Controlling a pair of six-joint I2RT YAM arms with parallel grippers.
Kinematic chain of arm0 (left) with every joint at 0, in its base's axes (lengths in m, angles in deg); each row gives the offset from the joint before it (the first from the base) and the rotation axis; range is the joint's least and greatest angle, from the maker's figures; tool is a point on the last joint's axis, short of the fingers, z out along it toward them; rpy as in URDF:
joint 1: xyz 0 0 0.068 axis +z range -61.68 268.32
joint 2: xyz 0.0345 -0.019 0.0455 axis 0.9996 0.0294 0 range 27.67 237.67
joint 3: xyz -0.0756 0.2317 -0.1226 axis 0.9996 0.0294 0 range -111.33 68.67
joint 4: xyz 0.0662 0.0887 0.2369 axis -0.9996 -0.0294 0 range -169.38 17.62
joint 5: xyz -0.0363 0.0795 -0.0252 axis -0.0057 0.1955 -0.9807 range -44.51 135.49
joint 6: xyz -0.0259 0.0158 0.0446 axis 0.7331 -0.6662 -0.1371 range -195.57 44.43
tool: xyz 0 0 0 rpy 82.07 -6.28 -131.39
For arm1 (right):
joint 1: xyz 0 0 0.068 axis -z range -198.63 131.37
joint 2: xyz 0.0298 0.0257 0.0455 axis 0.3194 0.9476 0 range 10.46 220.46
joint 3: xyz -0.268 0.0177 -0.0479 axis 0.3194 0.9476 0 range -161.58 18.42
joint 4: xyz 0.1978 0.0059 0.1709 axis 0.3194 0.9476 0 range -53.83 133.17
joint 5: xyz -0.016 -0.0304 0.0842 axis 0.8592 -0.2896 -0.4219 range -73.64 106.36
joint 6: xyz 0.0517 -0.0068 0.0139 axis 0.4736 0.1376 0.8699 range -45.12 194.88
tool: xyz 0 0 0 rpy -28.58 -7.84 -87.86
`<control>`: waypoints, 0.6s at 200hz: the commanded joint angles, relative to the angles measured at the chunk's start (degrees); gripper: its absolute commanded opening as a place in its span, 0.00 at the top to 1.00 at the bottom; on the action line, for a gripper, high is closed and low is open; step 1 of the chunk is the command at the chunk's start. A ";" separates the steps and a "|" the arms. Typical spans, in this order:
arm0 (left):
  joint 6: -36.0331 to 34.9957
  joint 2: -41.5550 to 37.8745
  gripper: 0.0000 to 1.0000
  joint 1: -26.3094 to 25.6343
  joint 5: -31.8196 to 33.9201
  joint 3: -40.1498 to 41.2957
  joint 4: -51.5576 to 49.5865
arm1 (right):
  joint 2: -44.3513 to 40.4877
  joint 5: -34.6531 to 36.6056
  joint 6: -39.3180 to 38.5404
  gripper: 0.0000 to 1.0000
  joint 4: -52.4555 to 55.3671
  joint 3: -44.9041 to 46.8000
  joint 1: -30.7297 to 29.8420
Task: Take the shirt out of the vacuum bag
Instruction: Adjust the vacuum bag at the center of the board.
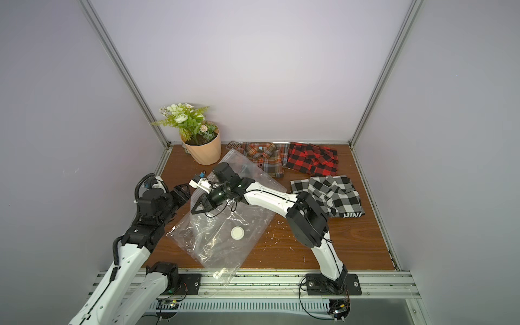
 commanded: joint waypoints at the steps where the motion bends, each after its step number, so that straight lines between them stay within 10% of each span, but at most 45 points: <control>1: -1.83 -1.54 0.36 0.70 1.29 -2.95 -2.45 | 4.20 -3.25 -1.30 0.81 2.35 -7.62 0.28; 46: -3.14 -4.75 0.36 0.12 -1.75 -5.96 -3.58 | 11.98 -5.72 1.37 0.22 1.82 -17.40 1.85; 64: -5.07 -4.29 0.35 -3.00 -1.00 -8.85 -3.80 | 8.46 -5.00 1.12 0.15 1.89 -15.30 4.06; 120: -12.92 11.02 0.33 -36.11 15.54 -16.35 -5.60 | -21.63 -0.48 10.51 0.01 -14.88 18.07 20.97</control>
